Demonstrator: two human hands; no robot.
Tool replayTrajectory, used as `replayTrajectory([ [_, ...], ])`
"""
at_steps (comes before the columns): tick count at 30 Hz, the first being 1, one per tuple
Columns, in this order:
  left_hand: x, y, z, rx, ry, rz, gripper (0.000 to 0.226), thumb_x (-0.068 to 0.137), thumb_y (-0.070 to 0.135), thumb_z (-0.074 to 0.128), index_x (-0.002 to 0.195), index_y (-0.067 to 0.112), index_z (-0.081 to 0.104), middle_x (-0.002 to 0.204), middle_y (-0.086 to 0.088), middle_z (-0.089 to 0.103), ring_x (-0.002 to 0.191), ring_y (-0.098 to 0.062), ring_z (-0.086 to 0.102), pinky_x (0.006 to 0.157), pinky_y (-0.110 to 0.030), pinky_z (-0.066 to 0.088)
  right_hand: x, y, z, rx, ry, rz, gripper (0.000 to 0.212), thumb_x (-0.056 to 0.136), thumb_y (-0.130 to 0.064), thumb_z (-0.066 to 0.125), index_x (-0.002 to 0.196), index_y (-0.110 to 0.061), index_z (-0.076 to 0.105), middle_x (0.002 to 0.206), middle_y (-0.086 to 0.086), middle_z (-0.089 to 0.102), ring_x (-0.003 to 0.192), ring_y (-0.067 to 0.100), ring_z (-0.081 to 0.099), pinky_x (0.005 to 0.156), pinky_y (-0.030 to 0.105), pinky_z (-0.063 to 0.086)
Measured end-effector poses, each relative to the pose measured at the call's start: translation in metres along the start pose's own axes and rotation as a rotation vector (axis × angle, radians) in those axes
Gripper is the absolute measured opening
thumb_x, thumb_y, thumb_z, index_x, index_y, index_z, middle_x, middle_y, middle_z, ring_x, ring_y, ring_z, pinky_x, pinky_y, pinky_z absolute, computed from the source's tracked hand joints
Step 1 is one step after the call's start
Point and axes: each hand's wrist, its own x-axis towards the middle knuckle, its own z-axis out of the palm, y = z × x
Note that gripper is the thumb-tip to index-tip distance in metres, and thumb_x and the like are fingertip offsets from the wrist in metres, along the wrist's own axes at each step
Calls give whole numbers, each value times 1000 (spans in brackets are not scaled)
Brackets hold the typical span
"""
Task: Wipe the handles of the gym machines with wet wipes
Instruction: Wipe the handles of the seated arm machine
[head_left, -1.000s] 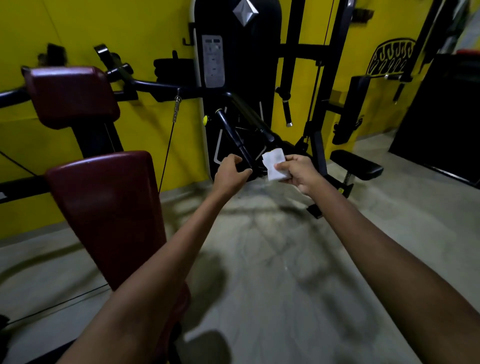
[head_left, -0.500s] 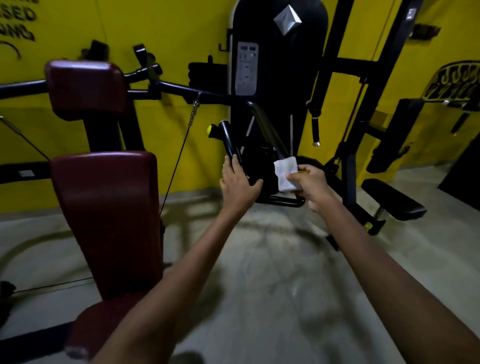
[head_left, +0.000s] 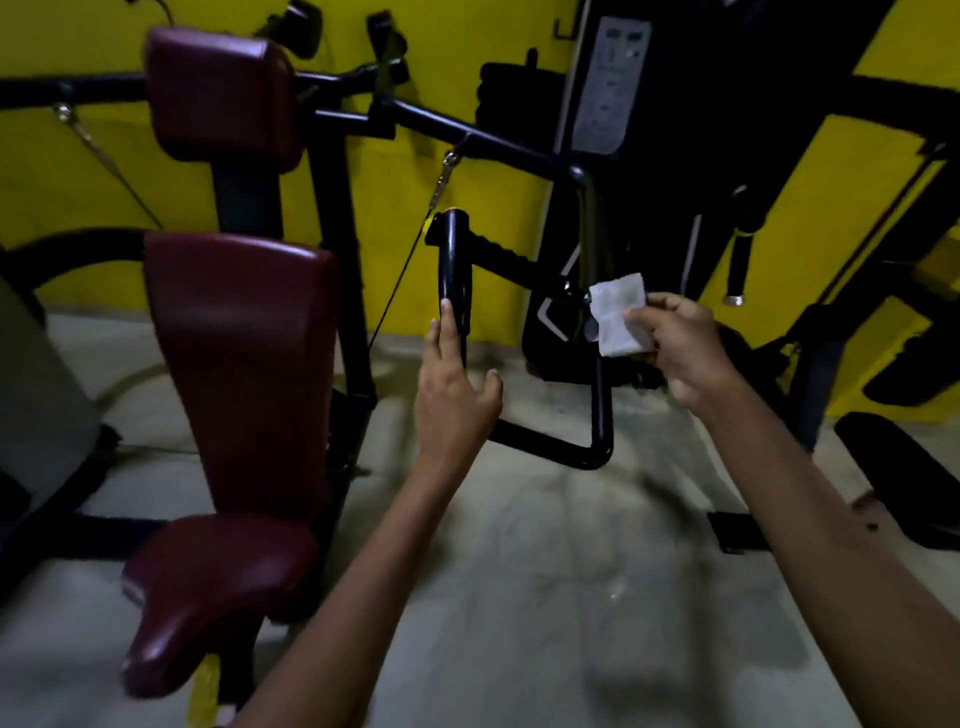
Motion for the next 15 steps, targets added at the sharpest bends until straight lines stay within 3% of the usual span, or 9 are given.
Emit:
replayTrajectory([
  [3, 0, -1, 3, 75, 22, -4, 89, 86, 19, 61, 151, 30, 1, 149, -8, 31, 121, -25, 49, 75, -27, 45, 22, 5, 19, 1, -95, -11, 12, 87, -2, 56, 97, -9, 60, 87, 6, 60, 81, 19, 58, 68, 30, 49],
  [6, -2, 3, 6, 274, 61, -52, 90, 86, 20, 59, 150, 31, -2, 147, -7, 34, 110, -27, 53, 67, -28, 40, 40, 2, 38, -12, -239, -63, 15, 88, -3, 56, 102, -6, 59, 80, 4, 57, 69, 13, 53, 52, 19, 42],
  [9, -8, 18, 13, 471, 77, -163, 92, 87, 27, 60, 151, 28, -6, 154, -10, 20, 124, -31, 42, 86, -39, 46, 57, -2, 48, 18, -374, -90, 15, 87, -2, 57, 102, -5, 57, 83, 5, 59, 67, 11, 54, 45, 13, 41],
  [12, -16, 40, 30, 574, 133, -306, 95, 86, 43, 59, 151, 20, -7, 157, -10, 10, 134, -32, 29, 102, -45, 37, 73, -8, 49, 12, -471, -110, 14, 87, -3, 59, 99, -8, 57, 86, 4, 61, 70, 11, 57, 45, 13, 44],
  [15, -19, 50, 51, 633, 221, -412, 94, 83, 53, 54, 152, 14, 4, 155, -13, 16, 135, -32, 29, 101, -47, 35, 89, -17, 47, 15, -552, -164, 9, 86, -3, 60, 90, -12, 58, 88, 4, 62, 73, 12, 59, 49, 16, 47],
])
